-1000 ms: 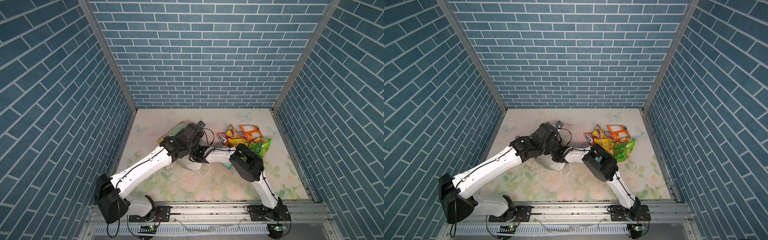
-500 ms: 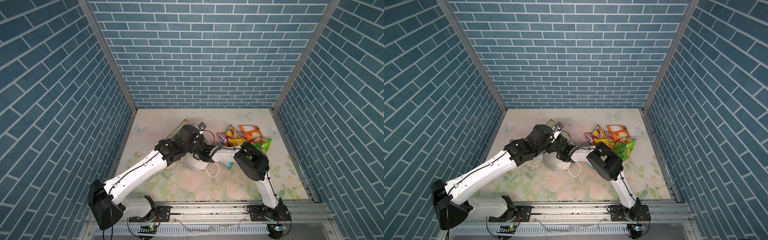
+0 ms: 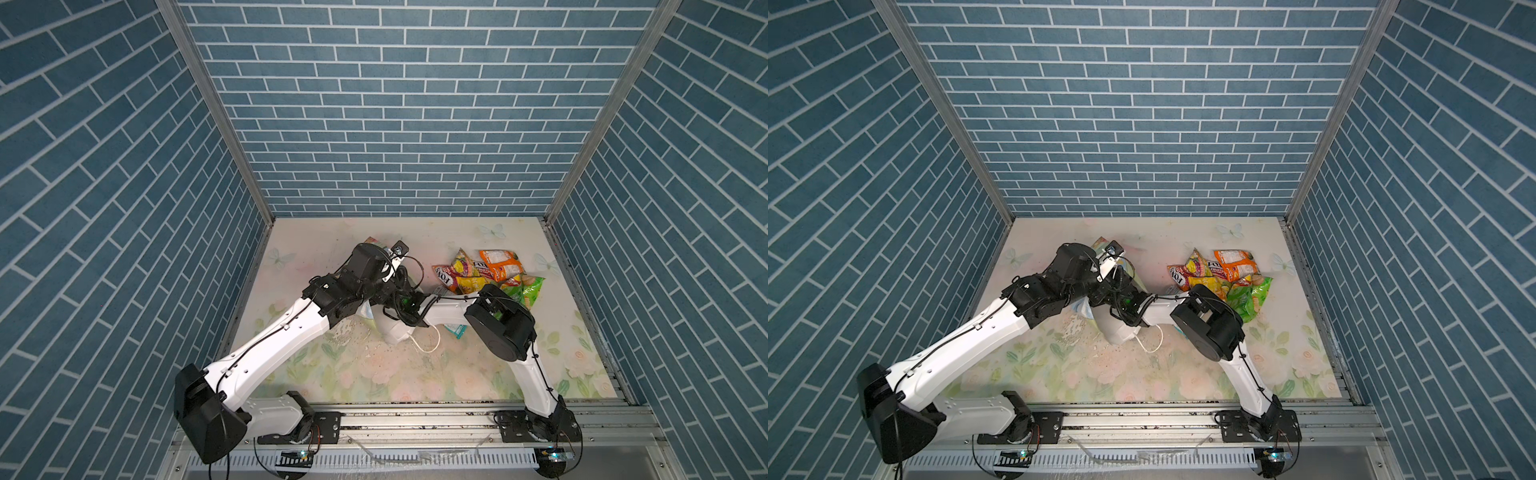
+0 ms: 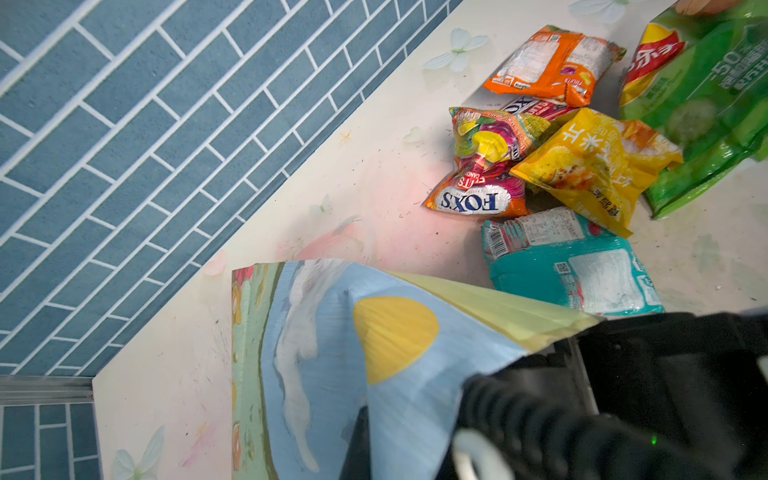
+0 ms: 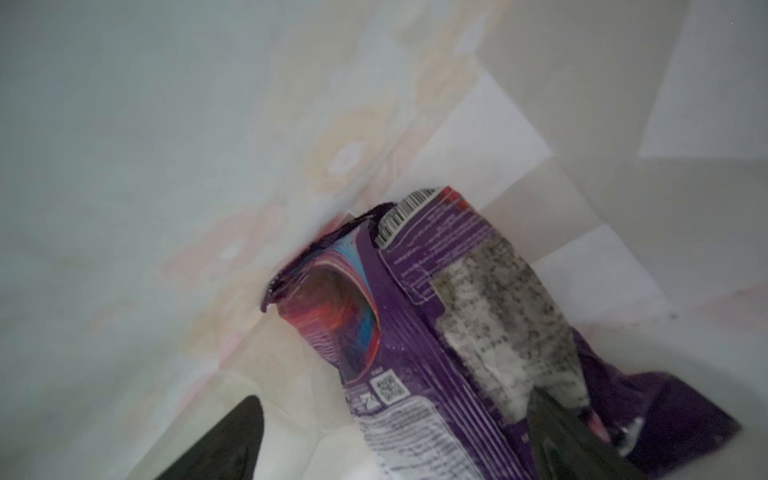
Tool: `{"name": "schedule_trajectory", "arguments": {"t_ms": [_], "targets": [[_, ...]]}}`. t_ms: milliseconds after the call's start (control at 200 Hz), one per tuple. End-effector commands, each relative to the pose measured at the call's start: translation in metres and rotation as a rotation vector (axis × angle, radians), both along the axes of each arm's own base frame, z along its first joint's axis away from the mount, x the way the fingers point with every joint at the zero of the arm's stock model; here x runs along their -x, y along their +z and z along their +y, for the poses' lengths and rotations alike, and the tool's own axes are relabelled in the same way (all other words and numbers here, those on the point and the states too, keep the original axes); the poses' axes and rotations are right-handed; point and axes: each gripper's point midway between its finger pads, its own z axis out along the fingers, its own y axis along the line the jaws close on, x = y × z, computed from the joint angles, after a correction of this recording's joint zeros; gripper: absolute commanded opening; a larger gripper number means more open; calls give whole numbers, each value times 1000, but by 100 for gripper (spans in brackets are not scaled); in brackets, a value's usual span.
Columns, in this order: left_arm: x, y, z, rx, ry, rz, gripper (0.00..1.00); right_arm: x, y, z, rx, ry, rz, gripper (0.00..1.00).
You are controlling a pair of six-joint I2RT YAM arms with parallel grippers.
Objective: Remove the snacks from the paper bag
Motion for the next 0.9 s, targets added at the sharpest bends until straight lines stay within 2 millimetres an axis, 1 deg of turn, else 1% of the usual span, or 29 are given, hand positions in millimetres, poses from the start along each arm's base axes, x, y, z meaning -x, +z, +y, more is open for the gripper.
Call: {"name": "schedule_trajectory", "arguments": {"t_ms": [0,30,90,180,210,300,310,360,395,450,500,520,590,680,765,835,895], "targets": [[20,-24,-26,-11,-133,137,0,7,2,25,17,22,-1,99],[18,-23,-28,-8,-136,137,0,7,-3,28,43,22,14,99],[16,-19,-31,8,-139,132,0,-1,-18,31,106,-15,39,99],[18,-17,-36,29,-151,142,0,-12,-46,29,202,-75,81,99],[19,-17,-38,29,-156,149,0,-17,-49,28,221,-99,79,99],[21,-20,-36,20,-151,161,0,-23,-71,24,346,-118,91,94],[21,-21,-35,19,-150,161,0,-25,-70,24,355,-122,87,93],[22,-21,-34,15,-148,163,0,-29,-74,23,399,-138,83,82],[23,-21,-32,14,-144,160,0,-33,-75,20,408,-154,79,72],[23,-20,-29,10,-137,155,0,-34,-78,17,409,-160,81,62],[24,-21,-27,6,-131,150,0,-36,-77,14,405,-166,83,48],[23,-21,-26,5,-128,146,0,-36,-76,12,405,-169,81,44],[23,-22,-23,0,-117,143,0,-37,-69,9,400,-178,65,40],[22,-26,-21,-14,-102,148,0,-37,-54,4,376,-188,33,30],[20,-32,-18,-35,-85,158,0,-34,-41,0,342,-189,14,20],[18,-35,-16,-49,-66,160,0,-32,-31,-3,311,-189,1,17],[14,-37,-12,-68,-39,155,0,-30,-24,-5,287,-183,-4,10]]}}
